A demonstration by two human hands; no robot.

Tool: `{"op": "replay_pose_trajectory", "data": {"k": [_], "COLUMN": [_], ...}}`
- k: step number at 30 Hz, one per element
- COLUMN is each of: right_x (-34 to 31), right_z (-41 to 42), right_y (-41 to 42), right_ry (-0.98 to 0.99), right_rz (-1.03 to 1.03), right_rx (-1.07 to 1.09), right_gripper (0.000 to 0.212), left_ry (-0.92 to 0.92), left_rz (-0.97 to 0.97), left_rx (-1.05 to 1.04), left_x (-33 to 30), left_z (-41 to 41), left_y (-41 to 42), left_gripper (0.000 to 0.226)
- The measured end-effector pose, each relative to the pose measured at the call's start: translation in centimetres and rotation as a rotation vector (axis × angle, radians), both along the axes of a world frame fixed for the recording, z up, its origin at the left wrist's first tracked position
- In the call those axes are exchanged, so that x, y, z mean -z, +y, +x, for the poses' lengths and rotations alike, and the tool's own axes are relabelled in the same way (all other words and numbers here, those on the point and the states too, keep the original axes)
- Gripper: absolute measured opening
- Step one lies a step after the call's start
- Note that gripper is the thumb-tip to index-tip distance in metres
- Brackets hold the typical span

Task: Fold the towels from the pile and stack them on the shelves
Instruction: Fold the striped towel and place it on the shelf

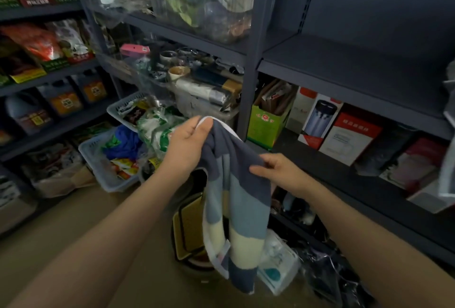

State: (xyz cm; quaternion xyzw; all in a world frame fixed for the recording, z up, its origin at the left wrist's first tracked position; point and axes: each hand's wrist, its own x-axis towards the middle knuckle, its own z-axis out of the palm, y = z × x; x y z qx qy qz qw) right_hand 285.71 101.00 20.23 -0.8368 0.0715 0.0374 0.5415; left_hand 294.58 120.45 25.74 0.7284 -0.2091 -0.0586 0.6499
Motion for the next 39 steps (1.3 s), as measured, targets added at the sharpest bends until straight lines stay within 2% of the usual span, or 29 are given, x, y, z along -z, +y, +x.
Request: {"op": "replay_pose_trajectory", "data": {"k": [3, 6, 8, 10, 13, 15, 17, 20, 22, 25, 30, 32, 35, 37, 39], "right_x": [2.7, 4.1, 3.7, 2.6, 0.7, -0.1, -0.6, -0.9, -0.9, -0.5, -0.3, -0.4, -0.4, -0.9, -1.9], "right_z": [-1.1, -1.8, -1.4, -0.6, 0.4, 0.7, 0.7, 0.4, 0.2, -0.4, -2.7, -3.3, -3.9, -3.7, -3.0], "right_y": [-1.9, -1.8, -0.8, 0.7, 2.7, 3.2, 3.1, 1.9, 0.9, -1.0, -4.2, -4.9, -4.8, -3.6, -2.1], "right_ry": [0.144, 0.118, 0.013, -0.094, -0.184, -0.252, -0.317, -0.326, -0.275, -0.139, -0.030, -0.037, -0.010, -0.037, -0.095], "right_rz": [-0.220, -0.378, -0.502, -0.598, -0.709, -0.703, -0.670, -0.495, -0.381, -0.315, -0.190, -0.166, -0.092, 0.085, 0.286], "right_rx": [-0.042, -0.066, -0.093, -0.134, -0.212, -0.241, -0.225, -0.115, -0.064, -0.011, 0.060, 0.093, 0.144, 0.209, 0.289], "right_gripper": [0.030, 0.029, 0.039, 0.041, 0.039, 0.024, 0.021, 0.018, 0.018, 0.025, 0.022, 0.026, 0.022, 0.015, 0.014], "left_ry": [-0.021, -0.102, -0.077, -0.117, -0.315, -0.487, -0.570, -0.587, -0.475, -0.225, 0.026, 0.089, 0.193, 0.251, 0.217], "left_rz": [0.039, 0.362, 0.674, 0.869, 0.820, 0.843, 0.861, 0.813, 0.645, 0.342, 0.162, 0.186, 0.258, 0.324, 0.489], "left_rx": [-0.158, -0.200, -0.096, 0.105, 0.428, 0.540, 0.529, 0.476, 0.436, 0.271, -0.038, -0.117, -0.167, -0.162, -0.079], "left_x": [1.3, 4.2, 5.7, 6.2, 5.5, 5.1, 5.2, 5.8, 5.7, 4.7, 3.8, 4.4, 5.3, 5.9, 6.1], "left_z": [1.6, 3.5, 3.7, 2.7, 0.3, -0.7, -0.9, -0.2, -0.3, -0.3, 1.4, 2.2, 3.0, 3.6, 3.7], "left_y": [1.6, 2.9, 3.0, 2.4, 0.5, -0.6, -1.2, -1.3, -1.2, -1.3, -0.9, -0.8, -0.8, -0.9, -1.3], "left_gripper": [0.028, 0.029, 0.024, 0.053, 0.065, 0.052, 0.031, 0.027, 0.023, 0.016, 0.020, 0.027, 0.028, 0.024, 0.019]}}
